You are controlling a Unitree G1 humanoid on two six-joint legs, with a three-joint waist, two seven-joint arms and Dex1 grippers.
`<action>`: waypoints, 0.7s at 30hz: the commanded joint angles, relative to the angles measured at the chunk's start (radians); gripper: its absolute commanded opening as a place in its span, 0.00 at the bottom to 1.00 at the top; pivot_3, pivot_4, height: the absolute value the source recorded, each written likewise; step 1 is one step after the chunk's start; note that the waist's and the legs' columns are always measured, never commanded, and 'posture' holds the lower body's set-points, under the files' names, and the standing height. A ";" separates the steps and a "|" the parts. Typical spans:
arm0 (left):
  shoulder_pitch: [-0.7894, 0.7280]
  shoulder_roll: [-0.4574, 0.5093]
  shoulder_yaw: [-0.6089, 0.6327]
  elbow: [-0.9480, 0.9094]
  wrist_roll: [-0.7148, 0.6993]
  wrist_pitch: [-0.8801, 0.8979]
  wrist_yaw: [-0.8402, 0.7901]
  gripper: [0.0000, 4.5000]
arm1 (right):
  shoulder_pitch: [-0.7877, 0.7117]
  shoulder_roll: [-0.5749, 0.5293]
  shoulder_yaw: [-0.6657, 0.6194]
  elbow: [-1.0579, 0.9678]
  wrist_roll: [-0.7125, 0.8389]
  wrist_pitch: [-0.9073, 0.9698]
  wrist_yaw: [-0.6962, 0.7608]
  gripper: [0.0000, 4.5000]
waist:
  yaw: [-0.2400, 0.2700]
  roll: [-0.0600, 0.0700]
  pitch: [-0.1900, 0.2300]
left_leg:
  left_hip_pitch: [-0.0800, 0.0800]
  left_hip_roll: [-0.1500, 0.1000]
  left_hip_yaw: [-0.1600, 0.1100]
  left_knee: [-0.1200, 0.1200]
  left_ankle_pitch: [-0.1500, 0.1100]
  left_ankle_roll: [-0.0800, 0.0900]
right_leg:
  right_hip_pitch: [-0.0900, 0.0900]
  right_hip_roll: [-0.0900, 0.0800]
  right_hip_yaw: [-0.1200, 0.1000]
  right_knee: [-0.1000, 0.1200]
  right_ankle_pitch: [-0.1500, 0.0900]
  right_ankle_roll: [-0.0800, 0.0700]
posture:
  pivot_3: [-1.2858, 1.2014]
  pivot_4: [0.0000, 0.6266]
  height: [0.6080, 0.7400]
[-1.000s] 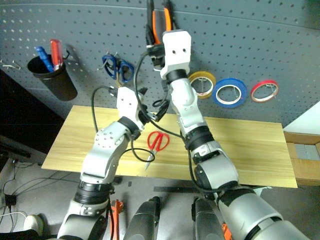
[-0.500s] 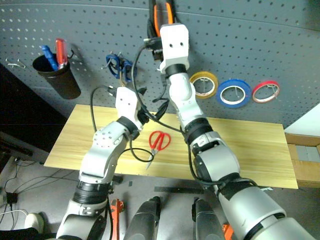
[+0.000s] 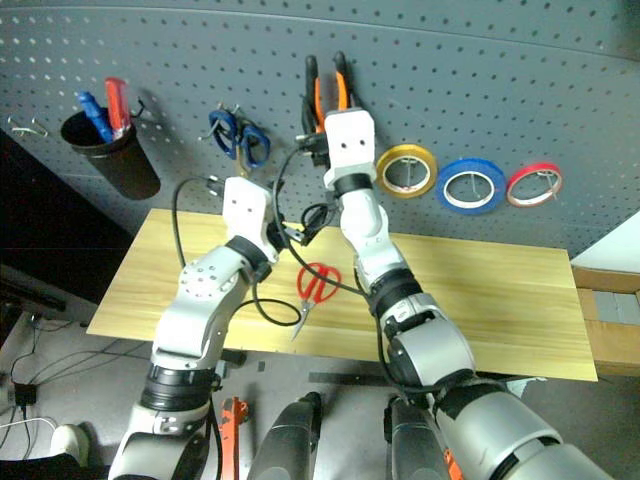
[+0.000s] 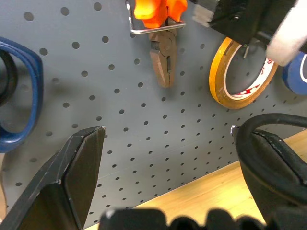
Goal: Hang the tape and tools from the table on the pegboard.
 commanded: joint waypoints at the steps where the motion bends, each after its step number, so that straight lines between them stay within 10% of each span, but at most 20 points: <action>1: -0.016 -0.005 0.013 -0.027 -0.007 -0.023 0.005 1.00 | 0.011 -0.009 0.007 -0.012 -0.010 0.042 0.025 0.61 | 0.000 0.000 0.000 | 0.000 0.000 0.000 0.000 0.000 0.000 | 0.000 0.000 0.000 0.000 0.000 0.000 | 0.62 0.44 1.00; 9: -0.001 -0.006 0.009 -0.022 0.000 -0.029 0.006 1.00 | 0.126 -0.060 0.020 -0.253 0.041 0.193 0.200 0.99 | -0.001 0.000 0.000 | 0.000 0.000 0.000 0.000 0.000 0.000 | 0.000 0.000 0.000 0.000 0.000 0.000 | 0.60 0.44 1.00; 21: 0.268 -0.040 -0.055 -0.143 0.067 0.137 0.108 1.00 | 0.725 -0.397 0.161 -1.193 0.233 0.771 0.685 0.99 | -0.019 0.000 0.000 | 0.000 0.000 0.000 0.000 0.000 0.000 | 0.001 0.000 0.002 -0.002 0.000 0.000 | 0.56 0.45 1.00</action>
